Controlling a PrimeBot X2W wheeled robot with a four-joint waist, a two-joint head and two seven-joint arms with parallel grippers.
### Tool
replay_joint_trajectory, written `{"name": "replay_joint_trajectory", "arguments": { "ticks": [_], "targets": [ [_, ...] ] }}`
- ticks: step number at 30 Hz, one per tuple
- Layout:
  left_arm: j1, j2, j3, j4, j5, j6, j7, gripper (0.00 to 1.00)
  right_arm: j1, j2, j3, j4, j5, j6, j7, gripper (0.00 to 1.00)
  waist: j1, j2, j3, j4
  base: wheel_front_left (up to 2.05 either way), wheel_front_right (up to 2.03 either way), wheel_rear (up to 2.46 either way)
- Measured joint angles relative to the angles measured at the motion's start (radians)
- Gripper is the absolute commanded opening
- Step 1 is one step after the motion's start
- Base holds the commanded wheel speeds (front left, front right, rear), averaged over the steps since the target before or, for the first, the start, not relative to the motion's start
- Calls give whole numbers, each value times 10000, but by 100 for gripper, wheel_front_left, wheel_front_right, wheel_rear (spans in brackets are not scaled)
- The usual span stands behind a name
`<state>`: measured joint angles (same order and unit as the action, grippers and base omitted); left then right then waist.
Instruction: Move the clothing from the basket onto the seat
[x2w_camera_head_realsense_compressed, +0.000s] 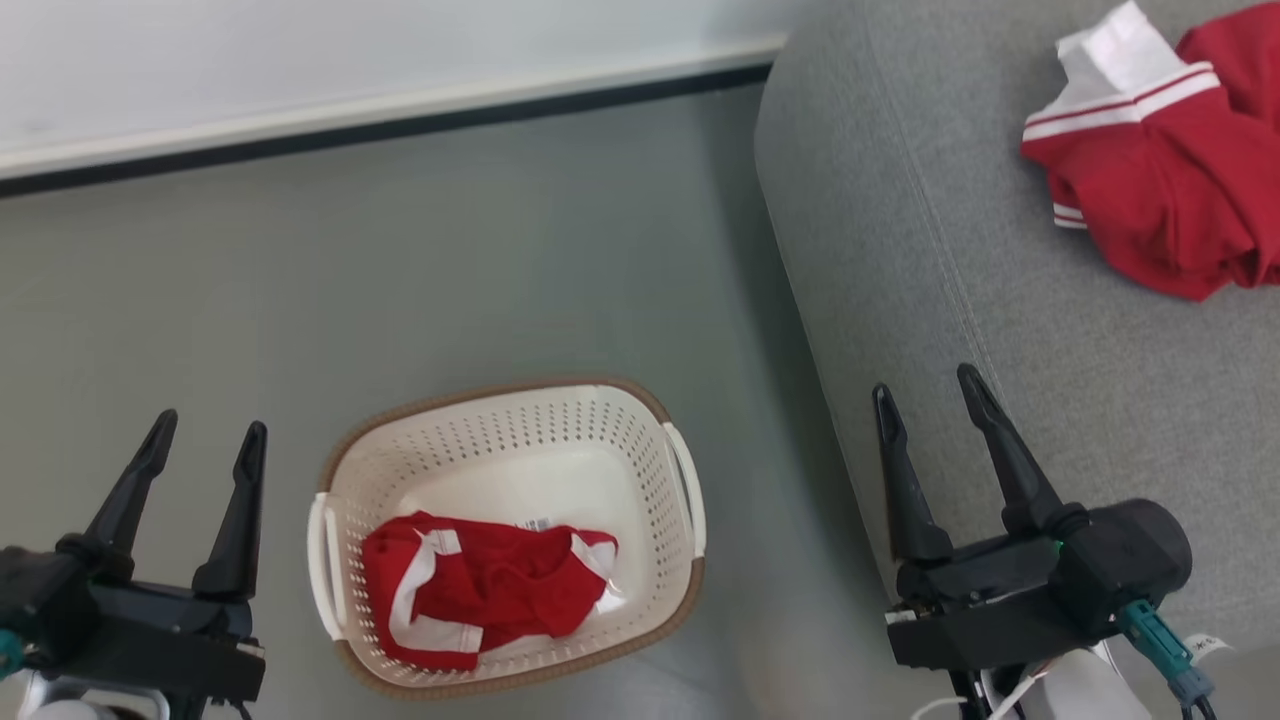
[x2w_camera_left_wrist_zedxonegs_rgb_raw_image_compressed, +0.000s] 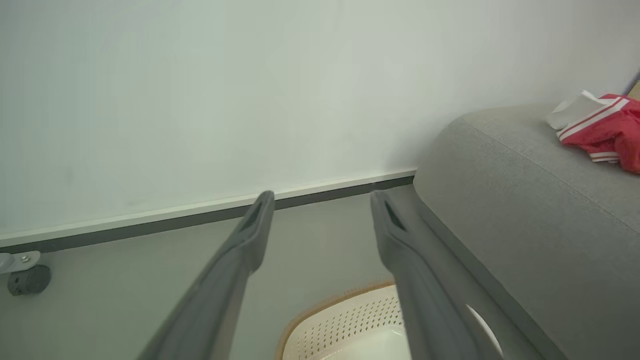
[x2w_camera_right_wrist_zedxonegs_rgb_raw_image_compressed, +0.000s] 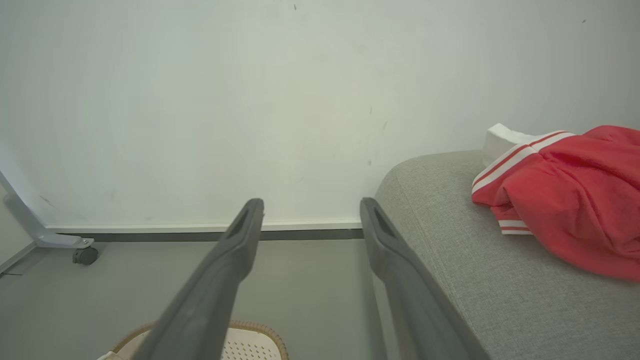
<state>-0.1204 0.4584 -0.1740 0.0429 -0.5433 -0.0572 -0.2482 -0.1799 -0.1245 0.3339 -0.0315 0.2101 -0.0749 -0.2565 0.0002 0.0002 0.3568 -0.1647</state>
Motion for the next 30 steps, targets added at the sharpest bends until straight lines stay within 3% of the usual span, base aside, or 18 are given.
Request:
{"name": "replay_joint_trajectory", "arguments": {
  "ticks": [13, 30],
  "targets": [
    [-1251, 303, -1292, 1396, 594, -495, 901, 100, -677, 364, 171, -297, -226, -59, 0, 100, 0, 0, 1603, -839, 0, 0, 0],
    [-2538, 911, -2688, 3678, 1511, -662, 2364, 100, -983, 648, 633, -451, -293, -219, -2, 100, -1, 0, 3386, -2017, 0, 0, 0]
  ]
}}
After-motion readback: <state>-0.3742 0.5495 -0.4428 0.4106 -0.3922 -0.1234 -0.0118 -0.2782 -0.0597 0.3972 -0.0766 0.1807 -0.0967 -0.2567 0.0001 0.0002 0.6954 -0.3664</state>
